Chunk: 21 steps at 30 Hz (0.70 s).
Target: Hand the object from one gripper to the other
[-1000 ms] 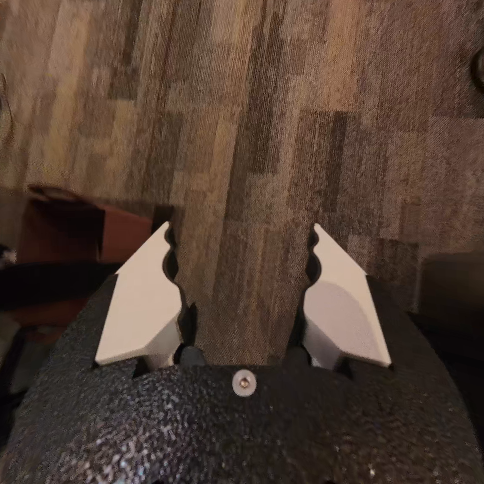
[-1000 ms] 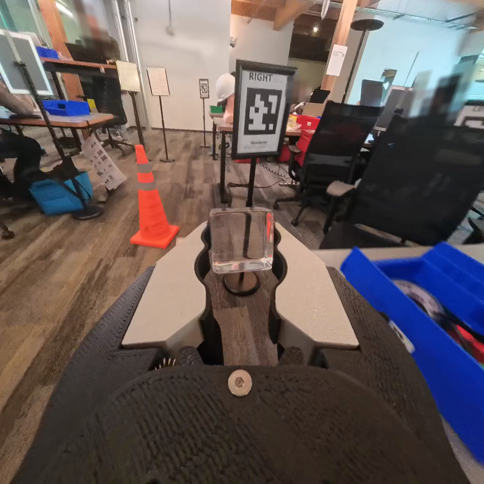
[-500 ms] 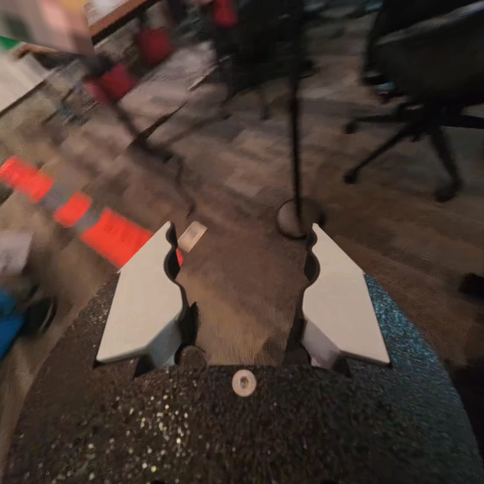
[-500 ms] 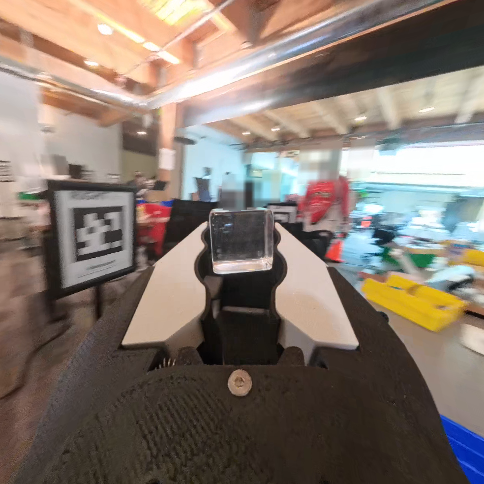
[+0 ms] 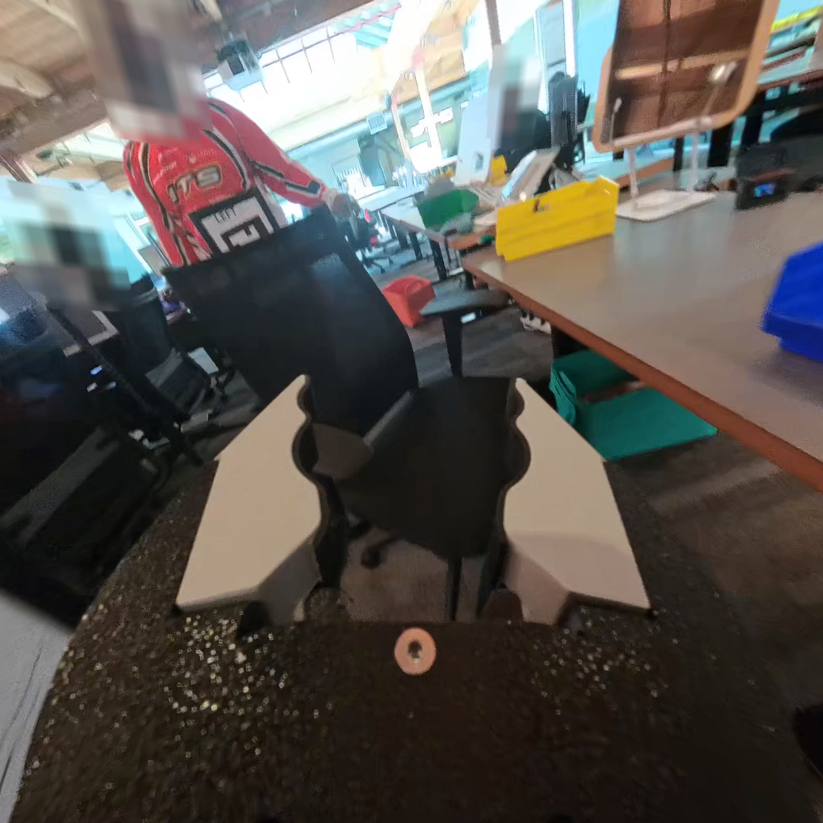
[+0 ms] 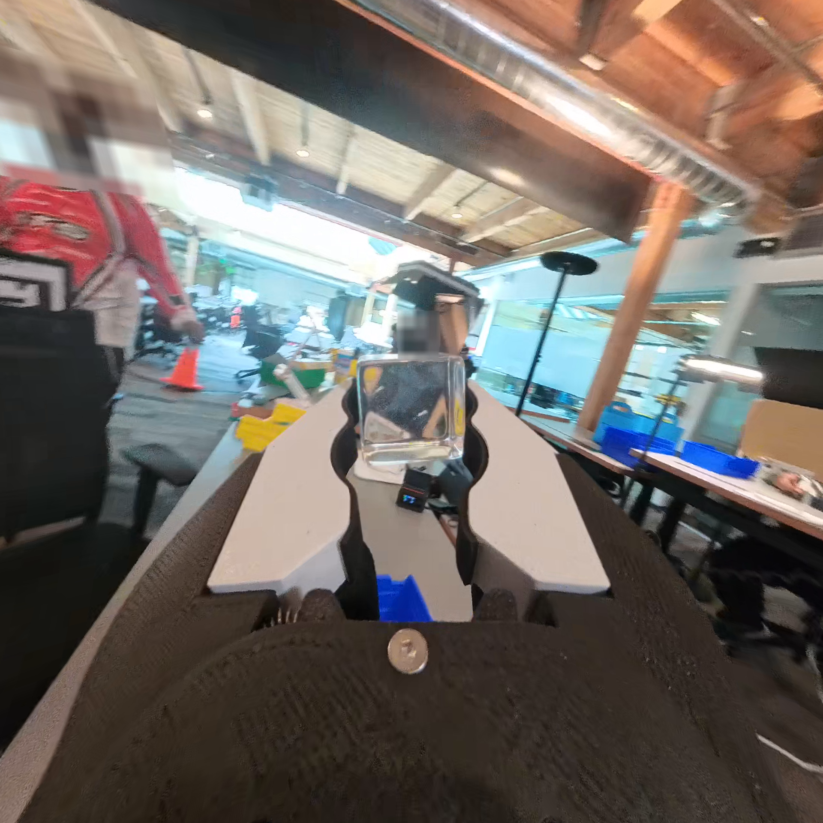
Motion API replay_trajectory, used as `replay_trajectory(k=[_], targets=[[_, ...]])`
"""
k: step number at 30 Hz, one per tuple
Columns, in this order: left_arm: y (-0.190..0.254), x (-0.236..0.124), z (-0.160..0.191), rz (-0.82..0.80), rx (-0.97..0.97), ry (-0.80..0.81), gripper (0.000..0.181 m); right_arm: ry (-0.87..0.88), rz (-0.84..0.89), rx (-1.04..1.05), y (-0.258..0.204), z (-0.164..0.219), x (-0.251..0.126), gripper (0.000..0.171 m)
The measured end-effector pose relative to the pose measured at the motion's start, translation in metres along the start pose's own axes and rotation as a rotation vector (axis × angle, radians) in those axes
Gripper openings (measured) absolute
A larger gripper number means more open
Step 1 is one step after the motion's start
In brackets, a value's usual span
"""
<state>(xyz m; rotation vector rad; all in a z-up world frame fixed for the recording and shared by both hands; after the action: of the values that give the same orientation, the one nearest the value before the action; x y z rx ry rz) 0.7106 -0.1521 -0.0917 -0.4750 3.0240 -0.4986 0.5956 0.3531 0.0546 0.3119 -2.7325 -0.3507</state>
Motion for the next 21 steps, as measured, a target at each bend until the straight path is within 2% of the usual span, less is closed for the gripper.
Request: replay_trajectory(k=[1,4,6,8,11,16,21], targets=[[-0.008,0.029,-0.003,-0.011,-0.006,0.021,0.085,0.008,0.051,0.015,-0.002,0.006,0.015,0.043],[-0.025,0.109,-0.011,-0.008,-0.030,0.046,0.087,-0.001,0.072,0.064,-0.009,0.016,0.067,0.043],[-0.028,0.152,-0.009,-0.015,-0.019,0.068,0.085,-0.041,0.064,0.003,-0.010,0.015,0.093,0.044],[-0.022,0.194,-0.007,0.023,-0.011,0.048,0.085,-0.068,0.075,-0.044,-0.009,0.013,0.103,0.044],[0.009,0.254,-0.018,0.158,0.013,0.081,0.085,-0.153,0.140,-0.091,-0.004,0.013,0.099,0.044],[0.109,0.367,-0.059,0.445,0.035,0.233,0.084,-0.259,0.376,-0.182,0.006,0.005,0.060,0.043],[0.267,0.474,-0.105,0.764,-0.069,0.358,0.086,-0.438,0.733,-0.274,-0.006,-0.001,0.006,0.043]])
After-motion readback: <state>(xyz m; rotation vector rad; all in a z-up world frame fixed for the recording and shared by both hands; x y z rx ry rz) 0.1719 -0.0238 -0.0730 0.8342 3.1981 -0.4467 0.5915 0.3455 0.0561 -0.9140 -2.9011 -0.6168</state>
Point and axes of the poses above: each gripper's, where its closed fingertips meet, x out along the fingers, z out of its underside, y = z × x across the jaws, the point moved 10 cm from there along -x, back along the fingers, and after that the axes turned 8 degrees about -z, right-handed, at the moved point
